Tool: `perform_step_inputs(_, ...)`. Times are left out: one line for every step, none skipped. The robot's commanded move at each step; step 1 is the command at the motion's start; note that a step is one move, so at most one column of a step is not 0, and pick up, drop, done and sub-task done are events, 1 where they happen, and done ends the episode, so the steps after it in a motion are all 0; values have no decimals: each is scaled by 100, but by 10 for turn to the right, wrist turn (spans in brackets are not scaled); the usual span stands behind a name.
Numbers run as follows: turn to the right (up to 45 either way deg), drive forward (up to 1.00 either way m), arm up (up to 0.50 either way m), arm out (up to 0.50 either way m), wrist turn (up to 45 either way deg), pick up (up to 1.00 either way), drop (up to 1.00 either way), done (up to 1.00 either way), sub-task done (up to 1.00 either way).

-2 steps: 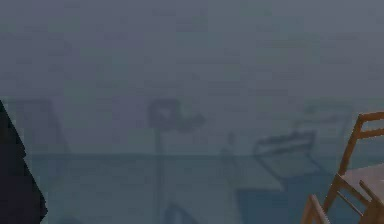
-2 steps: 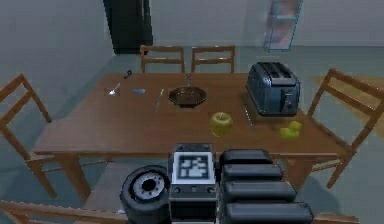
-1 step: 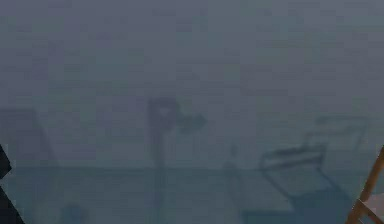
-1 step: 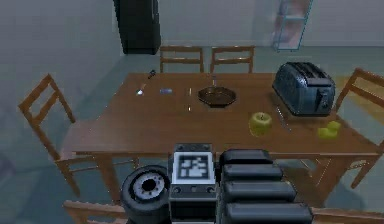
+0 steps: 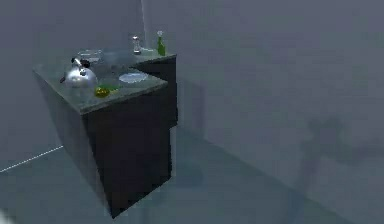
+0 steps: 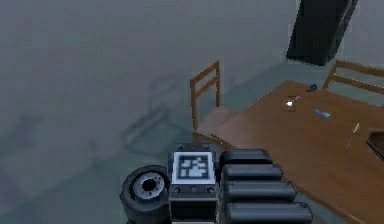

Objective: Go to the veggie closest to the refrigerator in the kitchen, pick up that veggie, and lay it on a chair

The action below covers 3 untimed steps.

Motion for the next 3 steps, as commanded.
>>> perform_step_inputs(-450,0,0,0,0,0,0,0,0)
perform_step_inputs(0,15,0,0,0,0,0,0,0)
perform_step_inputs(450,0,0,0,0,0,0,0,0)
